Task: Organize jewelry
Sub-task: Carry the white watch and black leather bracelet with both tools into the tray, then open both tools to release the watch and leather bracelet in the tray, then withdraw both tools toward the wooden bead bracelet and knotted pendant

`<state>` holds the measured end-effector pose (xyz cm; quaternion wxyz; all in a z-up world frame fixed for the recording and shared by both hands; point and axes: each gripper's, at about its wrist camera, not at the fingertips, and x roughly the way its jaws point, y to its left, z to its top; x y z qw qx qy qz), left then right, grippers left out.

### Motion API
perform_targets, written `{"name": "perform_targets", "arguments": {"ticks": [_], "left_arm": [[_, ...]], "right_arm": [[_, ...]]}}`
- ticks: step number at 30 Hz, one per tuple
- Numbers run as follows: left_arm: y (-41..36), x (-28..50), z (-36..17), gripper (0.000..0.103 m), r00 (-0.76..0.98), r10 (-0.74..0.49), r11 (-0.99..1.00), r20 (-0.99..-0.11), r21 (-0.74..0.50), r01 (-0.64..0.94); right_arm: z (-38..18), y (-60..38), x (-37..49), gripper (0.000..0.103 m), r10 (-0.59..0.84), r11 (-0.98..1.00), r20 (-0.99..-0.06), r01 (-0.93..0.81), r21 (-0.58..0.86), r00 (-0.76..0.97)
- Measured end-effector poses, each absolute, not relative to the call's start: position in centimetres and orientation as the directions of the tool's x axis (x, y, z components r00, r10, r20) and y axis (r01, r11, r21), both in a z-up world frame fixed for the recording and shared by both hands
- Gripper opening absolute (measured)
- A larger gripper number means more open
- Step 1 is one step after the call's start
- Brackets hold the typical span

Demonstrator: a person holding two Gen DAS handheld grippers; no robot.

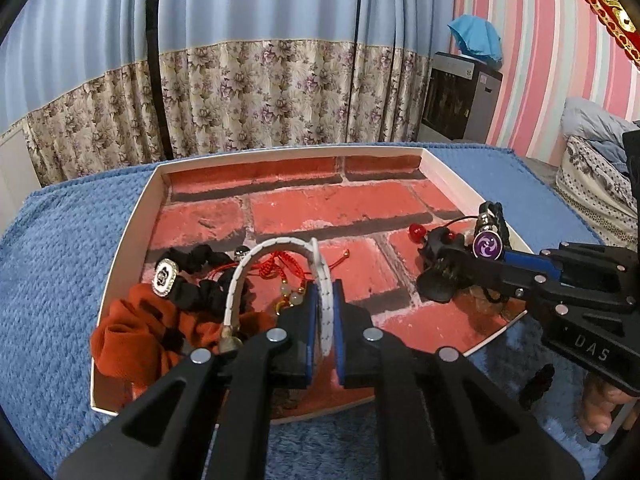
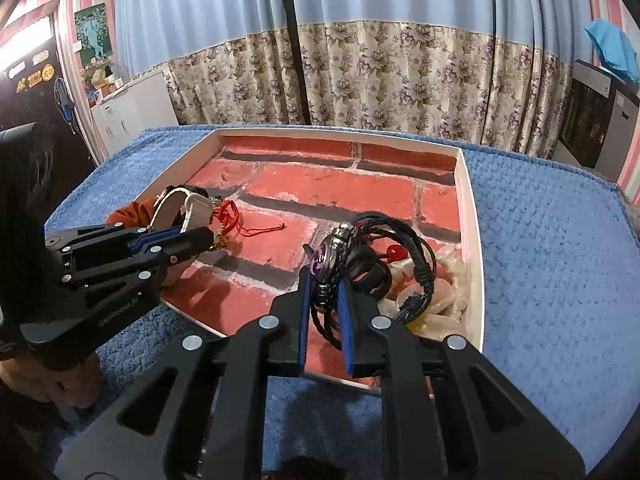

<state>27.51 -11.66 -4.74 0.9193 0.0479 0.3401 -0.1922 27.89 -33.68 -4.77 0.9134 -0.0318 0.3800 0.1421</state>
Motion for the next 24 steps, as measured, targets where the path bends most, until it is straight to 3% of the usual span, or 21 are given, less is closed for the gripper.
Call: {"name": "perform_targets", "arguments": {"ticks": [3, 8, 14, 15, 22, 24], "left_arm": [[-11.7, 27.6, -4.8, 0.01, 0.694, -0.32, 0.921, -0.644, -0.041, 0.387], [-11.6, 27.6, -4.7, 0.015, 0.697, -0.324, 0.921, -0.64, -0.045, 0.386], [-11.5, 26.7, -3.5, 0.045, 0.717, -0.337, 0.919, -0.61, -0.047, 0.392], [-11.5, 26.5, -3.3, 0.055, 0.727, -0.332, 0.921, -0.601, -0.041, 0.387], [-11.1, 25.7, -1.4, 0.056, 0.752, -0.335, 0.923, -0.567, -0.038, 0.383], [-10.8, 25.3, -0.5, 0.056, 0.768, -0.319, 0.93, -0.555, -0.025, 0.368]], "right_arm": [[-4.7, -33.4, 27.7, 0.026, 0.231, 0.958, -0.699, -0.282, 0.044, 0.677], [-4.4, -33.7, 27.3, 0.03, 0.234, 0.959, -0.687, -0.28, 0.046, 0.688], [-3.7, -34.0, 26.9, 0.036, 0.239, 0.96, -0.671, -0.275, 0.054, 0.702], [-3.5, -34.1, 26.8, 0.036, 0.237, 0.961, -0.667, -0.272, 0.052, 0.707], [-1.4, -35.0, 26.2, 0.037, 0.227, 0.966, -0.632, -0.251, 0.052, 0.741], [-0.7, -35.3, 26.0, 0.043, 0.222, 0.968, -0.626, -0.246, 0.05, 0.748]]}}
